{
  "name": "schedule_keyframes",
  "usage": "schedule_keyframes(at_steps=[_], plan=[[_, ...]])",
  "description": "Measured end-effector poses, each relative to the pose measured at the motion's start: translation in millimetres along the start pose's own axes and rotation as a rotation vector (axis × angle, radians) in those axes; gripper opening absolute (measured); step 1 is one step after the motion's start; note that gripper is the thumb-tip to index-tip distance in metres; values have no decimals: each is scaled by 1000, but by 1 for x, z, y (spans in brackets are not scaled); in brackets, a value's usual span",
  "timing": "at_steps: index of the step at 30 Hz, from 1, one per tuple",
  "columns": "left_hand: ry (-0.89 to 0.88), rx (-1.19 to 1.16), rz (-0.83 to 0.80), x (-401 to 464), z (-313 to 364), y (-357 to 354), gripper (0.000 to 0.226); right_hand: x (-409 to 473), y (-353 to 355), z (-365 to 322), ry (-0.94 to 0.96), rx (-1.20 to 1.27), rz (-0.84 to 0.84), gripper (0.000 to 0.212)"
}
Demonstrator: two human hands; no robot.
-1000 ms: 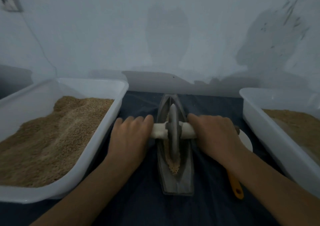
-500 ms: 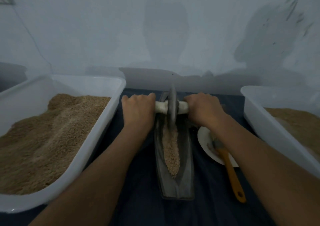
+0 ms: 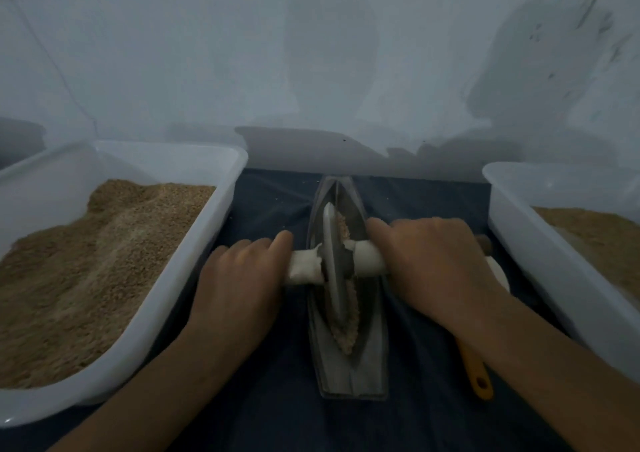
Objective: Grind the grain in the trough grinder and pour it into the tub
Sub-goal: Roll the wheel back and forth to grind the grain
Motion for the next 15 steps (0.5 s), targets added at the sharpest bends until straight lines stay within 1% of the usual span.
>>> schedule_keyframes(at_steps=[2,3,4,6,8,11,13,15], plan=[[52,76,17,25,1,-6,32,20,-22,13,-82,15,-111,35],[78,106,40,41,3,-8,29,31,-36,23,-147,58,-172,28],[106,130,63,57,6,-11,27,40,-47,32,-196,98,-198,25],[159,165,79,86,9,-14,24,55,-61,46,-272,142,-202,21],[181,169,56,104,11,-18,27,61,-66,53,-320,149,-194,18],[167,122,35,95,10,-14,23,54,-59,47,-297,136,-202,24],[177,63,0,70,10,-8,23,47,-44,36,-214,98,-202,32],[184,39,-23,40,10,-3,29,35,-27,23,-119,39,-201,34]])
Point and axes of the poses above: each hand's wrist, its own x-axis towards the middle knuckle, its own y-axis out of the back of the hand, z = x × y, the point moved 6 cm from there along x, towards the middle knuckle, and after that the axes turned 5 degrees about y, right-handed, at the moved point
